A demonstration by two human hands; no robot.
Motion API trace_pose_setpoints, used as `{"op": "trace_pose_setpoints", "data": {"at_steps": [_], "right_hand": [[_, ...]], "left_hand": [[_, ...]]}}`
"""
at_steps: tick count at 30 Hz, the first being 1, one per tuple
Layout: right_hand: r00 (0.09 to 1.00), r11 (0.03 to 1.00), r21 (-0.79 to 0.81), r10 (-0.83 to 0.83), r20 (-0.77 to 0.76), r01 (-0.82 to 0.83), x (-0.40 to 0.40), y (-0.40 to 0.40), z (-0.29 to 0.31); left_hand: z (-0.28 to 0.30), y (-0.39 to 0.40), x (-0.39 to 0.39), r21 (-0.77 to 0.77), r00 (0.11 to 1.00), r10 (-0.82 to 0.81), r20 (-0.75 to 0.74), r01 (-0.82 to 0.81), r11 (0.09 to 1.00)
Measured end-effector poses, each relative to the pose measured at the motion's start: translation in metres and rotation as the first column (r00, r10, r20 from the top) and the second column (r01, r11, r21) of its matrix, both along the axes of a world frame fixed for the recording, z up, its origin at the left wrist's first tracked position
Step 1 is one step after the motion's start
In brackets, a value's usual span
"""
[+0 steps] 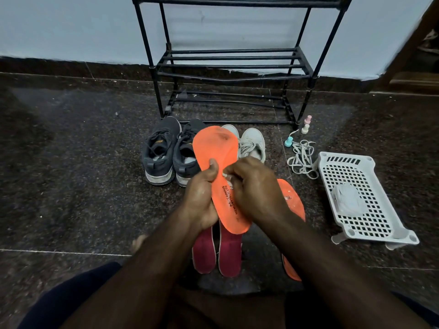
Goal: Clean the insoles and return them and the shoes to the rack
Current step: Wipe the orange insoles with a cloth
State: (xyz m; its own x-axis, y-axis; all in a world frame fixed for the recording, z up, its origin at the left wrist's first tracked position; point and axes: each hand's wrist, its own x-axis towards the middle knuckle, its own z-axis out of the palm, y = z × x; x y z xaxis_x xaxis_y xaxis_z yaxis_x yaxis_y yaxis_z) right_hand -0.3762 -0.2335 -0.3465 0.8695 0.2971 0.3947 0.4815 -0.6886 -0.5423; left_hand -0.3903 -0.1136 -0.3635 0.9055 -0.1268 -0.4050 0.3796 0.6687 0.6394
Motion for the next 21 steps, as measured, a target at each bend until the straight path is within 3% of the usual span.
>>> {"op": "trace_pose_setpoints", "data": {"at_steps": [6,12,18,21], "right_hand": [[0.990,0.991,-0.049,0.116,-0.084,-0.121,-0.022,0.005,-0.006],[1.000,1.000,-0.018,0.015,0.014,-0.014,-0.011,0.006,-0.001],[0.989,0.996,-0.008,0.090,-0.117,-0.092,-0.028,0.007,-0.010],[0.993,0.994,0.000,0.106,-0.047,-0.106,-0.028,0.005,-0.007]], "left_hand": [[-0.006,0.008,0.010,0.010,1.000,0.003,-0.024,-0.003,1.000],[-0.001,0.004,0.004,-0.044,1.000,0.023,-0.003,-0.023,0.999],[-0.002,0.012,0.010,-0.031,0.999,0.035,-0.033,-0.036,0.999],[0.005,0.010,0.008,-0.022,0.999,0.033,-0.024,-0.033,0.999]]}}
